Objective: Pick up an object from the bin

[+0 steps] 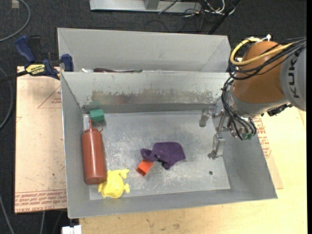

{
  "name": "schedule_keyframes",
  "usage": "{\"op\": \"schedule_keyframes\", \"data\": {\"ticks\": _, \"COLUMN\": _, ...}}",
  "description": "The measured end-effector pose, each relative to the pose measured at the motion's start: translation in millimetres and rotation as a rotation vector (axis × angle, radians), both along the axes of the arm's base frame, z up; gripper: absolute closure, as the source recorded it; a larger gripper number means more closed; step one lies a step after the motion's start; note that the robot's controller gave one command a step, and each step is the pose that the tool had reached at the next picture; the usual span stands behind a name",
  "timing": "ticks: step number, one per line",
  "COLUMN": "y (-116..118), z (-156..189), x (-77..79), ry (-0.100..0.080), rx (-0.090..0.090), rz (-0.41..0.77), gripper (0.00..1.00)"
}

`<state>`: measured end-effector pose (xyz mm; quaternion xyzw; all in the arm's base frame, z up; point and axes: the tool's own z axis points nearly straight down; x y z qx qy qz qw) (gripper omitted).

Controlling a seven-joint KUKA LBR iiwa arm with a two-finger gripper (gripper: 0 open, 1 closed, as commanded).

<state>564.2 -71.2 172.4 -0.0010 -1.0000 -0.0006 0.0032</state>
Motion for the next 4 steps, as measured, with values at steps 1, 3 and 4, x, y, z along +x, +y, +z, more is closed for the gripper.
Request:
{"op": "schedule_keyframes", "data": {"ticks": 1, "y": 0, "z": 5, "x": 1.4, "ry": -0.007, "rx": -0.001, "rz": 0.001, "gripper": 0.0}}
{"op": "schedule_keyframes", "data": {"ticks": 3, "y": 93, "z": -77, "x": 4.5, "ry": -0.013, "rx": 0.001, "rz": 0.053, "gripper": 0.0}}
{"op": "schedule_keyframes", "data": {"ticks": 4, "y": 115, "z": -102, "x": 13.6, "ry": -0.014, "rx": -0.001, "rz": 0.341, "gripper": 1.0}}
